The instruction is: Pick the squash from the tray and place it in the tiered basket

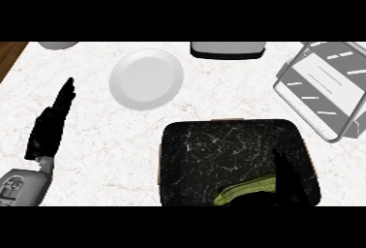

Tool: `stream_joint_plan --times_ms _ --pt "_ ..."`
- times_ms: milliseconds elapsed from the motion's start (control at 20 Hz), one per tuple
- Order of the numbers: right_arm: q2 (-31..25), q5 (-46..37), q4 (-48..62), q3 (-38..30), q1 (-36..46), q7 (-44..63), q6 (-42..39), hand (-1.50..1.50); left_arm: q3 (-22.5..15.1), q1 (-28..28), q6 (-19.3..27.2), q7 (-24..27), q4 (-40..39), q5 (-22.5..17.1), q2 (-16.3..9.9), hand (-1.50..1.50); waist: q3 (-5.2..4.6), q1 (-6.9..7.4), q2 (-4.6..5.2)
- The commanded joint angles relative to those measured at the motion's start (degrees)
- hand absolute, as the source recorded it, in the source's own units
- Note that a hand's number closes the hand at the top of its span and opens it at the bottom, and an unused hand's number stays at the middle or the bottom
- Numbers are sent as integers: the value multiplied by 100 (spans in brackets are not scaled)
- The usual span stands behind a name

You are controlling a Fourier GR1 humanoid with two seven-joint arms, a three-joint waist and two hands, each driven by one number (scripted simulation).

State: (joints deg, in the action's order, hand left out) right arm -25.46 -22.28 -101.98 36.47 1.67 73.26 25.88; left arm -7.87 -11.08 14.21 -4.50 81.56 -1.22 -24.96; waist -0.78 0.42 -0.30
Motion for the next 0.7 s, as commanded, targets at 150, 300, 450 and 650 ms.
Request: stream_joint_plan --times_ms 150,300,450,650 --pt "915 -6 506 -72 502 1204 -524 150 171 66 -117 361 -316 -9 0 0 60 11 56" --pt "727 198 533 173 737 909 -1131 150 -123 -26 129 92 -146 268 243 0 67 44 63" --pt "436 -65 450 256 782 1124 -1318 150 133 306 -182 242 -4 -25 -2 0 62 88 34" --pt "1050 -318 338 102 694 1205 -923 150 127 186 -68 39 83 98 77 0 68 -8 19"
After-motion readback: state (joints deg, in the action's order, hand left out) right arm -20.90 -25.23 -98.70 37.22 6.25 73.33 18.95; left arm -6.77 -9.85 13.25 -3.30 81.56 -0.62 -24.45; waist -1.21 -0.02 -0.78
